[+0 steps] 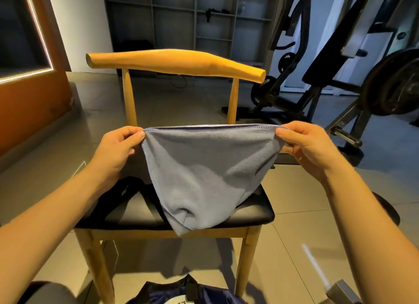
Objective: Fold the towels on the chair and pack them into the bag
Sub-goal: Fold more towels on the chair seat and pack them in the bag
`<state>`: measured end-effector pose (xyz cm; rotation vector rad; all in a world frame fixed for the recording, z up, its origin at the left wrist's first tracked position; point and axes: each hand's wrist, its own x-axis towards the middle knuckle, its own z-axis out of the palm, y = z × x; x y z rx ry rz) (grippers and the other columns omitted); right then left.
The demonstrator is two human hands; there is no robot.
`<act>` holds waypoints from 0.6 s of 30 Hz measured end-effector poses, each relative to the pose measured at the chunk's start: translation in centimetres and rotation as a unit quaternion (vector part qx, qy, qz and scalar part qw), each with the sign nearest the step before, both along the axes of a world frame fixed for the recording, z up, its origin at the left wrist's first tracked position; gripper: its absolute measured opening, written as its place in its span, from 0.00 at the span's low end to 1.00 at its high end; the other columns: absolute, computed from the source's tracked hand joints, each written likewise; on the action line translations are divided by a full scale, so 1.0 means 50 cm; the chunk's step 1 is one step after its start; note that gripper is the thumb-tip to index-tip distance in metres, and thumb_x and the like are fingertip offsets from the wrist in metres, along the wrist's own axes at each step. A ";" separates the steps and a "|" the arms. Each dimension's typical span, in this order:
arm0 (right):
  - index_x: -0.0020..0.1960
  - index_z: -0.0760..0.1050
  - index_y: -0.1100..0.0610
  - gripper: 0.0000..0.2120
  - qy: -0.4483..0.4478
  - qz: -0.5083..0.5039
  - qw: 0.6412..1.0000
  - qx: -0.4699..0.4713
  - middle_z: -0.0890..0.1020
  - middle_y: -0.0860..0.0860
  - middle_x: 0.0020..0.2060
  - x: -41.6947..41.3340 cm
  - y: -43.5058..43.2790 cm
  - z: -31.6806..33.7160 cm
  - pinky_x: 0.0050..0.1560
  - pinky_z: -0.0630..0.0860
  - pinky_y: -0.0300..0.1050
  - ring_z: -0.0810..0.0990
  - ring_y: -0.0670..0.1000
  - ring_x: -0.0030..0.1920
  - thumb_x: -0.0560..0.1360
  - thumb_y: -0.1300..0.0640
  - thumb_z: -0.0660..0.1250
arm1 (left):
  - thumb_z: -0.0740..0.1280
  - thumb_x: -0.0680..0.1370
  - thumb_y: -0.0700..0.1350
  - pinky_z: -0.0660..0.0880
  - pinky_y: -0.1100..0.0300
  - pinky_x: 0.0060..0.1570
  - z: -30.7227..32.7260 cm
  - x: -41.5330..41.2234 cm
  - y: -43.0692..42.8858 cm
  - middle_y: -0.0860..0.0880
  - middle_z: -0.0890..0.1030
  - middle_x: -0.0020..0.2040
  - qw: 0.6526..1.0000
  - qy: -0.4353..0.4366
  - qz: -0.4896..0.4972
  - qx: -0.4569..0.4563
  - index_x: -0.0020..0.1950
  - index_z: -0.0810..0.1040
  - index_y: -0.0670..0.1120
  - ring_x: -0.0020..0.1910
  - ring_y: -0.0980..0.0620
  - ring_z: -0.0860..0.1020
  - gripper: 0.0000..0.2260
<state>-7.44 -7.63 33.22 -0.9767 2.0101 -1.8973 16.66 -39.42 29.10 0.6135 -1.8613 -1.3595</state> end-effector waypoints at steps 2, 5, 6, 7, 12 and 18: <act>0.49 0.84 0.59 0.07 0.021 0.020 1.000 0.007 0.85 0.51 0.45 0.001 0.009 0.015 0.55 0.77 0.50 0.82 0.50 0.49 0.78 0.56 0.71 | 0.66 0.83 0.43 0.74 0.64 0.41 0.021 0.002 0.002 0.45 0.81 0.45 0.999 0.031 -0.005 0.044 0.51 0.83 0.47 0.43 0.50 0.75 0.07; 0.49 0.85 0.60 0.08 0.053 0.042 0.998 0.010 0.83 0.54 0.43 0.009 0.018 0.040 0.49 0.73 0.48 0.77 0.52 0.45 0.78 0.55 0.70 | 0.66 0.83 0.43 0.70 0.68 0.32 0.067 0.005 0.004 0.41 0.75 0.43 0.998 0.038 -0.006 0.043 0.52 0.82 0.45 0.34 0.54 0.72 0.06; 0.49 0.85 0.60 0.08 0.069 0.024 0.997 -0.001 0.81 0.55 0.41 0.013 0.017 0.048 0.47 0.72 0.46 0.75 0.52 0.43 0.79 0.56 0.70 | 0.66 0.83 0.43 0.71 0.68 0.31 0.086 0.007 0.005 0.42 0.76 0.41 0.999 0.041 -0.004 0.030 0.52 0.83 0.45 0.32 0.55 0.72 0.06; 0.48 0.85 0.59 0.07 0.091 -0.011 0.996 -0.014 0.81 0.54 0.38 0.020 0.014 0.057 0.45 0.72 0.44 0.74 0.51 0.40 0.78 0.55 0.71 | 0.66 0.83 0.44 0.72 0.68 0.31 0.106 0.010 0.004 0.44 0.78 0.38 0.999 0.045 0.002 0.011 0.51 0.83 0.46 0.32 0.56 0.72 0.06; 0.44 0.84 0.54 0.05 0.143 -0.081 0.984 -0.063 0.80 0.45 0.33 0.074 -0.022 0.135 0.35 0.72 0.36 0.75 0.43 0.33 0.78 0.55 0.72 | 0.68 0.82 0.49 0.77 0.61 0.47 0.216 0.039 -0.003 0.52 0.84 0.49 0.985 0.079 0.090 -0.121 0.57 0.83 0.49 0.48 0.54 0.81 0.07; 0.39 0.83 0.54 0.07 0.154 0.023 0.987 -0.027 0.81 0.50 0.35 0.115 -0.030 0.251 0.37 0.70 0.43 0.76 0.47 0.36 0.77 0.58 0.73 | 0.70 0.81 0.47 0.75 0.60 0.46 0.292 0.092 -0.036 0.50 0.84 0.48 0.989 0.065 0.078 -0.106 0.52 0.84 0.52 0.46 0.53 0.80 0.04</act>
